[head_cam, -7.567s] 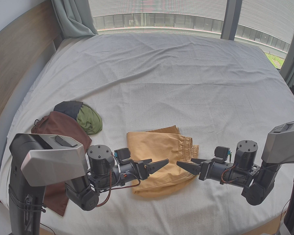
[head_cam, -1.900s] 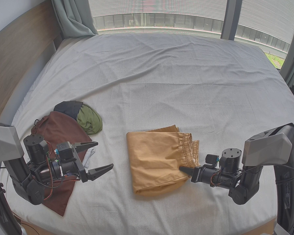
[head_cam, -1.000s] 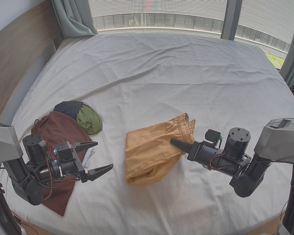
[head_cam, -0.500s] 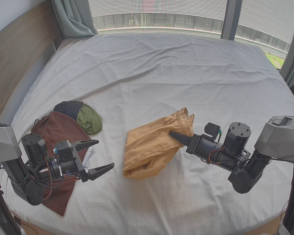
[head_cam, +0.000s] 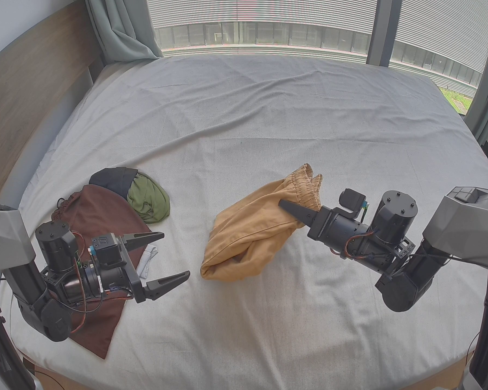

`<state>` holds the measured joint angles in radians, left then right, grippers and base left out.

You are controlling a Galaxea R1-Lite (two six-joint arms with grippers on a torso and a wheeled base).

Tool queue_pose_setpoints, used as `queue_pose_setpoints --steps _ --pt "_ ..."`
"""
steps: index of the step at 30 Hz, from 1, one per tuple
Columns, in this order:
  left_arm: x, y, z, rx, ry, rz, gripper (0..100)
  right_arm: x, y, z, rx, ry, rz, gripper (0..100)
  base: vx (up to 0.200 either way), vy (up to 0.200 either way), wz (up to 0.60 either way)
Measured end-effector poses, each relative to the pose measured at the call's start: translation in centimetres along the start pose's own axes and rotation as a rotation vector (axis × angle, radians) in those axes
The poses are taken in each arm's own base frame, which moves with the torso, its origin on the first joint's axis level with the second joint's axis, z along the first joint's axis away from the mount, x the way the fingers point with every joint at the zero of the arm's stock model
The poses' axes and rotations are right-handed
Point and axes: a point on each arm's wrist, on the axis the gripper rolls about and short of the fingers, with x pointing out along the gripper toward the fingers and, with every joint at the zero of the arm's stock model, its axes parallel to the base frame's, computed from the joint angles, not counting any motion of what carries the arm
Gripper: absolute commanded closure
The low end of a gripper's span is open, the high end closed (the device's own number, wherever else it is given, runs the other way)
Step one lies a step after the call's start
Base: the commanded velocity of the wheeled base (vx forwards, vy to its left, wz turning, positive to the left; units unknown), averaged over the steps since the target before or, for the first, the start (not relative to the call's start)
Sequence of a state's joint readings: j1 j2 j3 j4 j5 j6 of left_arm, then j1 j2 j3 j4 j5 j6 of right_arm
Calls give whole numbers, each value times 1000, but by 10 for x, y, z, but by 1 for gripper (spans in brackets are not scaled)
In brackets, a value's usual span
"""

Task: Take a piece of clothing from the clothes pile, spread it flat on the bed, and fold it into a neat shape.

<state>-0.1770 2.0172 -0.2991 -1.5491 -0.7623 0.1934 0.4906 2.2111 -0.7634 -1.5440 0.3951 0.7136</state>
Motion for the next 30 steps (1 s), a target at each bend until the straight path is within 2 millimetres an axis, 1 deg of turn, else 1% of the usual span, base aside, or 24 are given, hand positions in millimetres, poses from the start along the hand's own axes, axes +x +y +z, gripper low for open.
queue_pose_setpoints --steps 14,21,30 --pt "-1 3 1 2 -2 15 0 14 -4 30 -52 -98 43 100 0 0 0" --pt "-1 3 1 5 -3 16 0 29 -6 41 -66 -145 84 100 0 0 0" --pt "0 3 1 5 -5 14 0 50 -17 50 -69 -154 172 100 0 0 0"
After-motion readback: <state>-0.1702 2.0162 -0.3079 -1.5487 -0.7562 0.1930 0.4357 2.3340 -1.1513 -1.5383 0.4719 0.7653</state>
